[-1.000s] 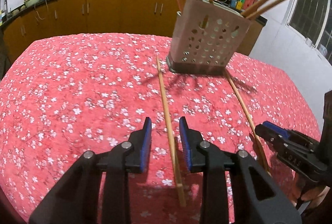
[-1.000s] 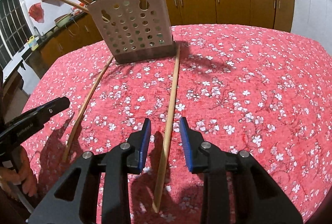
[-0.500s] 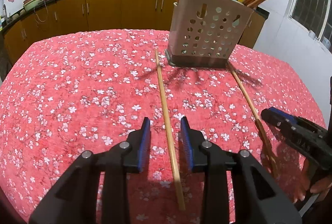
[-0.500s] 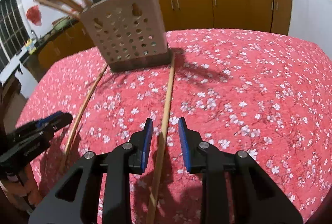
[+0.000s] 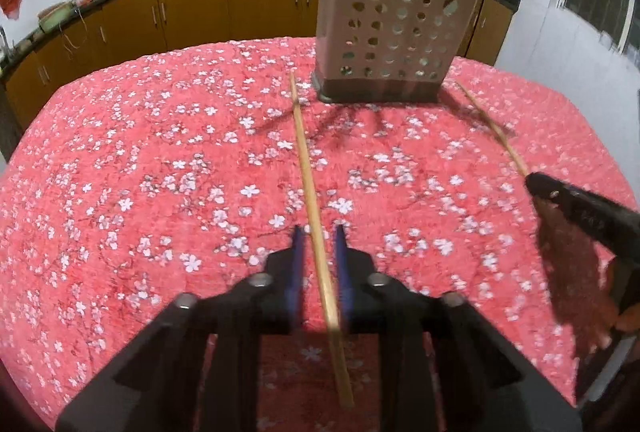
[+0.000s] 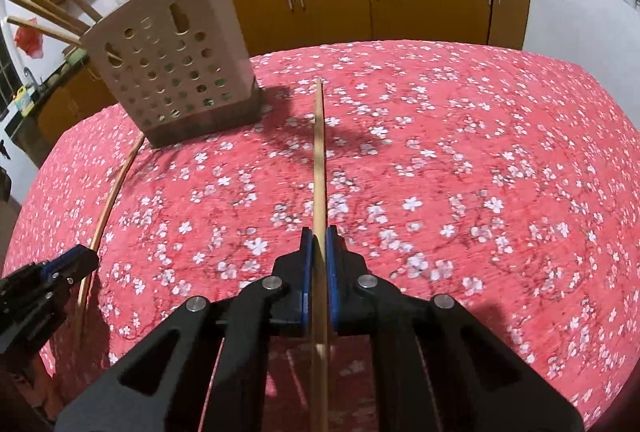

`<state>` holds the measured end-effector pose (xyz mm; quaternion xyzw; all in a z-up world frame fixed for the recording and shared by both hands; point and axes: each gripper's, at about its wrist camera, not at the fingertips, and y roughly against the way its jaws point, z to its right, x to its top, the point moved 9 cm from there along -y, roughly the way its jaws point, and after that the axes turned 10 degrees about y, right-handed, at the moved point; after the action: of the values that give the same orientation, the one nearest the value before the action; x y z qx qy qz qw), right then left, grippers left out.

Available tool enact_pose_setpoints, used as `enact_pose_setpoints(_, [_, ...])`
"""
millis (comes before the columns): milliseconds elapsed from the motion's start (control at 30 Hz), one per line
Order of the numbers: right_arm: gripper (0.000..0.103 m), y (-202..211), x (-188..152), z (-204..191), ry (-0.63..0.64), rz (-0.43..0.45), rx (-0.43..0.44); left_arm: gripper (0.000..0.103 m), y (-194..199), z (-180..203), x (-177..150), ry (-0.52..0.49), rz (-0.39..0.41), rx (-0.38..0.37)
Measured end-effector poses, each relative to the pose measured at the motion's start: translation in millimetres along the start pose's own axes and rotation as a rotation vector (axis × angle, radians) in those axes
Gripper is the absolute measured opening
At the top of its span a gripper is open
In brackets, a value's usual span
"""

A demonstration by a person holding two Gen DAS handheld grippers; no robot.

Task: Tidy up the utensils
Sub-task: 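Close both tools on one loose wooden chopstick each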

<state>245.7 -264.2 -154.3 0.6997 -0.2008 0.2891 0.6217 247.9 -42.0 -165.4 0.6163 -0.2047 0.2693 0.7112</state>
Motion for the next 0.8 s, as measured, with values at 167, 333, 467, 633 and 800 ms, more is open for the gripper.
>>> enact_pose_setpoints(167, [0.008, -0.5, 1.0, -0.7, 0.013, 0.004, 0.01, 0.008, -4.6, -20.3, 13.4, 0.026, 0.005, 0.031])
enact_pose_setpoints(333, [0.008, -5.4, 5.9, -2.5, 0.028, 0.007, 0.014, 0.008, -10.9, -59.2, 32.1, 0.082, 0.016, 0.078])
enact_pose_setpoints(467, [0.008, -8.3, 6.2, -3.4, 0.03, 0.01, 0.011, 0.009, -11.2, -71.5, 32.5, 0.113, 0.021, 0.071])
enact_pose_setpoints(633, [0.008, -7.3, 5.5, -2.1, 0.032, 0.008, 0.012, 0.009, -10.9, -71.5, 33.7, 0.104, 0.021, 0.082])
enact_pose_setpoints(800, [0.009, -8.3, 5.5, -2.2, 0.038, 0.006, 0.006, 0.01, -10.2, -71.5, 33.2, 0.099, 0.02, 0.089])
